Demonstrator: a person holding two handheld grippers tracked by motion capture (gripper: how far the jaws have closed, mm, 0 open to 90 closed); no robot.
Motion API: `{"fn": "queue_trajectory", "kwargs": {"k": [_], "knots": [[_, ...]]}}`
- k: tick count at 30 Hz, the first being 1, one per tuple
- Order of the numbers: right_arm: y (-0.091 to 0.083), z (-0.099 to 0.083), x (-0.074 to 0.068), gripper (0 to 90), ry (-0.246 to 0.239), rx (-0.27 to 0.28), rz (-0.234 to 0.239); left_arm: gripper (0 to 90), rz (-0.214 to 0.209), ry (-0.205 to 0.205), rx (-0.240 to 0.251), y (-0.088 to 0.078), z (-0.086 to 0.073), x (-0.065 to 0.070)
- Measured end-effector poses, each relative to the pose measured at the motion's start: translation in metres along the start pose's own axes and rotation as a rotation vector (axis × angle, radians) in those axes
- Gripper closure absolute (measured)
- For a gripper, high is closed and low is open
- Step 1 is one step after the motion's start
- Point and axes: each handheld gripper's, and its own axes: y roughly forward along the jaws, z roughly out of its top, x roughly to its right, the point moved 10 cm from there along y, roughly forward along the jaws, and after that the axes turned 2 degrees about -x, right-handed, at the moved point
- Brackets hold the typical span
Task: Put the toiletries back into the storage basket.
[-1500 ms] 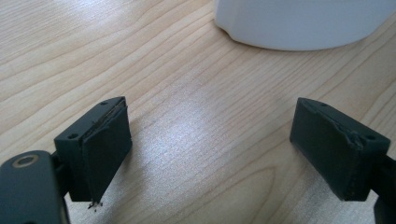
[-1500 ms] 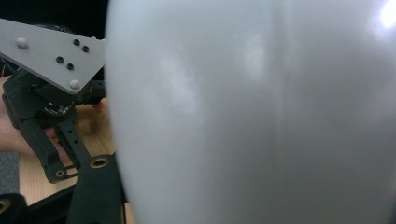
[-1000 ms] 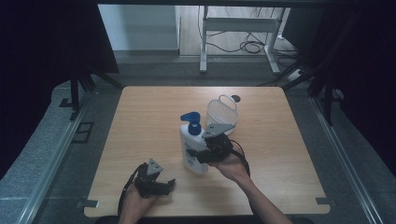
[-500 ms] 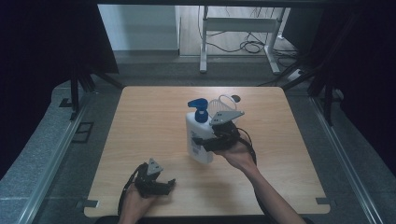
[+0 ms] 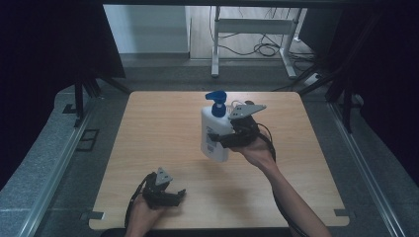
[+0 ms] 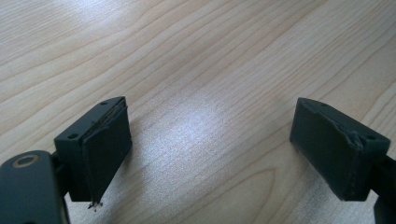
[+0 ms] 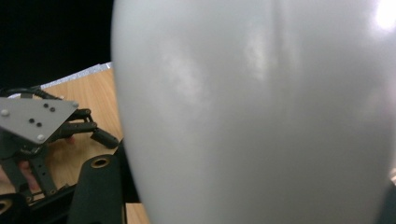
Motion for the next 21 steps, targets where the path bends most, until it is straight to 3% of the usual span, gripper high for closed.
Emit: {"fn": "queue_trajectory", "kwargs": {"k": [21], "knots": [[-0.012,0.023,0.044,37.4,0.015,0.024,-0.049,11.9,0.000,0.000,0.001,0.000,0.000,0.000]]}}
